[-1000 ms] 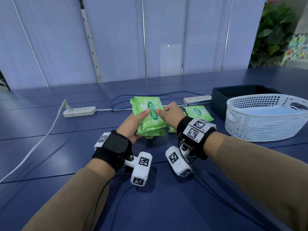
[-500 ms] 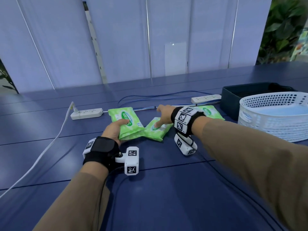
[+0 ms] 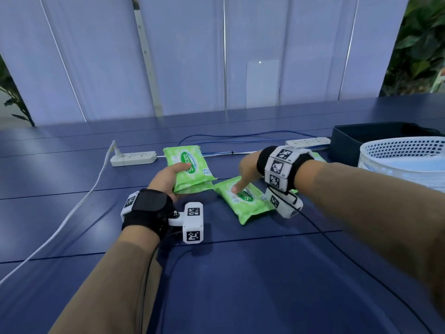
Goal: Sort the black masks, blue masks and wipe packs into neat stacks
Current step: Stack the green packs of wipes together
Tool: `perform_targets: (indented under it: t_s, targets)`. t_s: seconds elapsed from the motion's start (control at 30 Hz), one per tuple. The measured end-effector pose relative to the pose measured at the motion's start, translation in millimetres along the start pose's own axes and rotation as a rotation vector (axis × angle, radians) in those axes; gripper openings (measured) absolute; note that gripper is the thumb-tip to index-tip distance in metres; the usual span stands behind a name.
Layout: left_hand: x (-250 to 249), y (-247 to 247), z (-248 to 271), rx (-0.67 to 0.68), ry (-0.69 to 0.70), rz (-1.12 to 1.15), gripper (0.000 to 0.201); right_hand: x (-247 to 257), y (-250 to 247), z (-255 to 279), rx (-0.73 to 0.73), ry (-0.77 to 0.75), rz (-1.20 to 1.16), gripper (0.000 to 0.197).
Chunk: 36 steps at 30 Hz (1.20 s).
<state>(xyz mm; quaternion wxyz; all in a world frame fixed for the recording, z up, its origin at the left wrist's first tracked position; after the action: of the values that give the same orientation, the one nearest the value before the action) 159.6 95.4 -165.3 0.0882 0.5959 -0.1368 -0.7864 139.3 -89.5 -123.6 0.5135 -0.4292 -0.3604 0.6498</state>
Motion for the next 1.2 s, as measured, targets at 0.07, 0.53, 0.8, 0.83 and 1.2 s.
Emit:
perform_targets:
  t_s: [0.07, 0.53, 0.8, 0.83, 1.2]
  targets:
    - [-1.4, -0.4, -0.4, 0.0, 0.005, -0.006, 0.011, 1.1, 4.7, 7.1, -0.012, -0.042, -0.036, 0.061]
    - [-7.3, 9.5, -0.1, 0.033, 0.138, -0.242, 0.037, -11.8, 35.3, 22.1, -0.015, 0.124, -0.613, 0.037]
    - [1.7, 2.1, -3.0, -0.03, 0.144, -0.135, 0.011, -45.9, -10.0, 27.1, -0.268, 0.056, -0.887, 0.033]
    - [4.1, 8.4, -1.1, -0.018, 0.155, -0.148, 0.013, -48.2, -15.7, 29.4, -0.286, 0.021, -0.987, 0.034]
    - [35.4, 88.0, 25.5, 0.136, 0.174, -0.118, 0.057, -23.6, 26.9, 31.7, -0.38, 0.041, -1.071, 0.065]
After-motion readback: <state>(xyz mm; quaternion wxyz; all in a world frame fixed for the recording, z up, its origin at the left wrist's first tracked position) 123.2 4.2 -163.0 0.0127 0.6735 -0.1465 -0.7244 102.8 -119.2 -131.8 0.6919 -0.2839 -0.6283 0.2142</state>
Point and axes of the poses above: each hand's wrist, its own z-axis away from the middle knuckle, its own y-axis out of the palm, x = y × z, the point moved 7 cm from there along -z, towards the middle knuckle, and after that the axes turned 2 degrees about -x, right-handed, at the moved point
